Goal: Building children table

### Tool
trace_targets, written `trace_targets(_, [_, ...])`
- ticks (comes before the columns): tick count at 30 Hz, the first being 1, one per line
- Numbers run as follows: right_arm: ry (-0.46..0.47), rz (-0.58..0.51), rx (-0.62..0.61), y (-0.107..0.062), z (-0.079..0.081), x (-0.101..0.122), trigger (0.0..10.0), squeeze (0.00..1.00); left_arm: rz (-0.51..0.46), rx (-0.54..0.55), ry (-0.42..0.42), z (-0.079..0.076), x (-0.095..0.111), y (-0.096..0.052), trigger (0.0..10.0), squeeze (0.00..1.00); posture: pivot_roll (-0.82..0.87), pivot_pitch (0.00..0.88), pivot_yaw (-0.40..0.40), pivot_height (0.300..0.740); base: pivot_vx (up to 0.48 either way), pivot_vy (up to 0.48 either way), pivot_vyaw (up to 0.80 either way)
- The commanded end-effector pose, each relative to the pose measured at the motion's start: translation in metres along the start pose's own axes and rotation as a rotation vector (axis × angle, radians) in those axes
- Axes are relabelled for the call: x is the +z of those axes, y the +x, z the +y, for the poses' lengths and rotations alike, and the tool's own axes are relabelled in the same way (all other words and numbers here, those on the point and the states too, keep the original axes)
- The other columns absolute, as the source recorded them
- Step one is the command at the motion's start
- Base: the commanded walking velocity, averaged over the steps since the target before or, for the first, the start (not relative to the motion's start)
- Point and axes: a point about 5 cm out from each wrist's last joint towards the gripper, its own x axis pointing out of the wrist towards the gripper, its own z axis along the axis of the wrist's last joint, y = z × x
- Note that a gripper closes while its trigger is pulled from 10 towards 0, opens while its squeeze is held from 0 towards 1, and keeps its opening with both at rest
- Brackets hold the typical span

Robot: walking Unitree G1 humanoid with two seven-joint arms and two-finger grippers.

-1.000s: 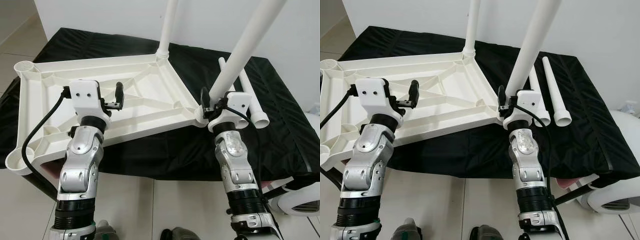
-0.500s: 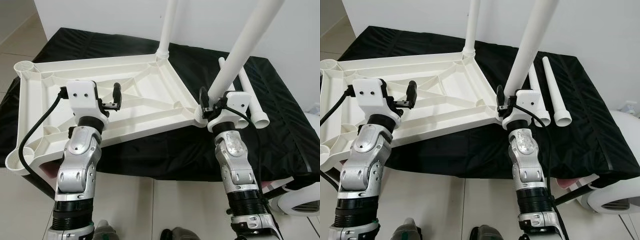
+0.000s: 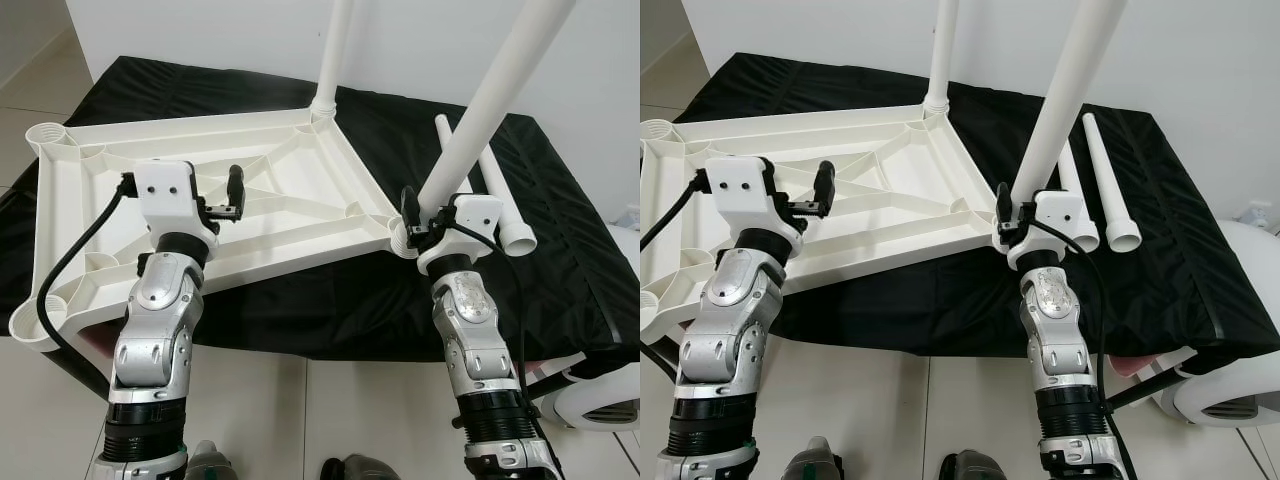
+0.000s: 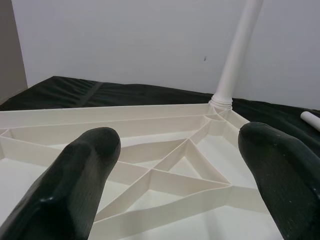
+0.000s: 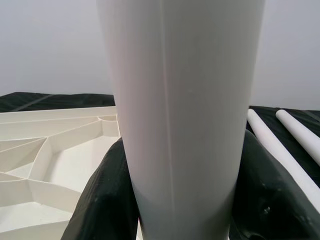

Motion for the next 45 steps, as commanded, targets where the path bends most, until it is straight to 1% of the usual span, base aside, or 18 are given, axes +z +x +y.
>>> trace_targets(1, [-0.001, -0.019, -0.003, 0.0006, -0.0026, 0.0052, 10.0, 0.0, 0.002, -0.017, 0.003, -0.0031, 0.0005, 0.0001, 10.0, 0.0, 0.09, 0.007, -0.088, 0.74, 0.0, 0.0, 0.0])
trace_targets(13, [-0.01, -0.036, 0.0, 0.0027, -0.003, 0.0087, 10.0, 0.0, -0.007, -0.017, -0.008, -0.0026, 0.0017, 0.0008, 10.0, 0.0, 0.09, 0.0, -0.09, 0.74, 0.0, 0.0, 0.0])
trace_targets(32, [-0.012, -0.036, 0.002, 0.0035, -0.0026, 0.0085, 10.0, 0.0, -0.013, -0.012, -0.008, -0.0013, 0.003, 0.0014, 10.0, 0.0, 0.09, 0.0, -0.094, 0.74, 0.0, 0.0, 0.0])
trace_targets(45, [-0.013, -0.04, 0.006, 0.0065, -0.0012, 0.0087, 10.0, 0.0, -0.016, -0.005, -0.009, 0.0014, 0.0045, 0.0028, 10.0, 0.0, 0.1, 0.0, -0.099, 0.74, 0.256, 0.0, 0.0])
